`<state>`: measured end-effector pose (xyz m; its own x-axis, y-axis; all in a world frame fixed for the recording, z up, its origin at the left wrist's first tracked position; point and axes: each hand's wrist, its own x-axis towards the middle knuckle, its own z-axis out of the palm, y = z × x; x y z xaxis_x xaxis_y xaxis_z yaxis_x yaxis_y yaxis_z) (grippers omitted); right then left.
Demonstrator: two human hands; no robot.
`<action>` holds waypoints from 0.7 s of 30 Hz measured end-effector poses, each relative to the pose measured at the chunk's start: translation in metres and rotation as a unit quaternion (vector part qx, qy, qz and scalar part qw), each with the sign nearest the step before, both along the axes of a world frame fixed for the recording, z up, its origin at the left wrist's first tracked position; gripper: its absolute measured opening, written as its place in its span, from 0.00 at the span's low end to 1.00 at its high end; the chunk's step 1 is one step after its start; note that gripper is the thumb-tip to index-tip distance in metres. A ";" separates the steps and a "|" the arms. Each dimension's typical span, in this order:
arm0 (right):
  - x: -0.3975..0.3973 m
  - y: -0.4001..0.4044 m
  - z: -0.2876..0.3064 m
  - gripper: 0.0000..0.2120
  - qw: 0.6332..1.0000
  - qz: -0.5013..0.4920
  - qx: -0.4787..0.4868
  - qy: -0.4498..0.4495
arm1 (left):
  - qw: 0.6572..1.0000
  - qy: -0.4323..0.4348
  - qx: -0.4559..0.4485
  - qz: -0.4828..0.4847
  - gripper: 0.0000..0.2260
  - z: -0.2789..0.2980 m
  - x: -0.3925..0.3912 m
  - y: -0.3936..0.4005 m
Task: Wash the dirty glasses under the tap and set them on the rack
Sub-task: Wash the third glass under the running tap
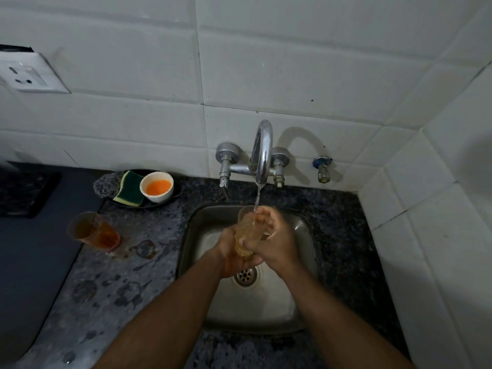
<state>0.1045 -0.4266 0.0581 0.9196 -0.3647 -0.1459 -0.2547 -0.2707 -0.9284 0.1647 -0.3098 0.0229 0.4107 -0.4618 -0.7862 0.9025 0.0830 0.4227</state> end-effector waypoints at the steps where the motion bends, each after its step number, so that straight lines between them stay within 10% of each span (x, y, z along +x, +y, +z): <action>1: 0.002 0.003 0.002 0.35 1.000 0.007 -0.007 -0.001 | 1.000 -0.004 0.003 0.001 0.25 0.000 0.001 0.000; 21: 0.018 -0.023 0.004 0.31 0.987 0.106 0.015 0.122 | 0.989 -0.146 0.016 0.034 0.20 0.016 0.018 0.002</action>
<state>0.1223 -0.4495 0.0619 0.9108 -0.1605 -0.3803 -0.4124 -0.3150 -0.8548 0.1828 -0.3082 0.0393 0.6514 -0.4013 -0.6439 0.7347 0.1218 0.6673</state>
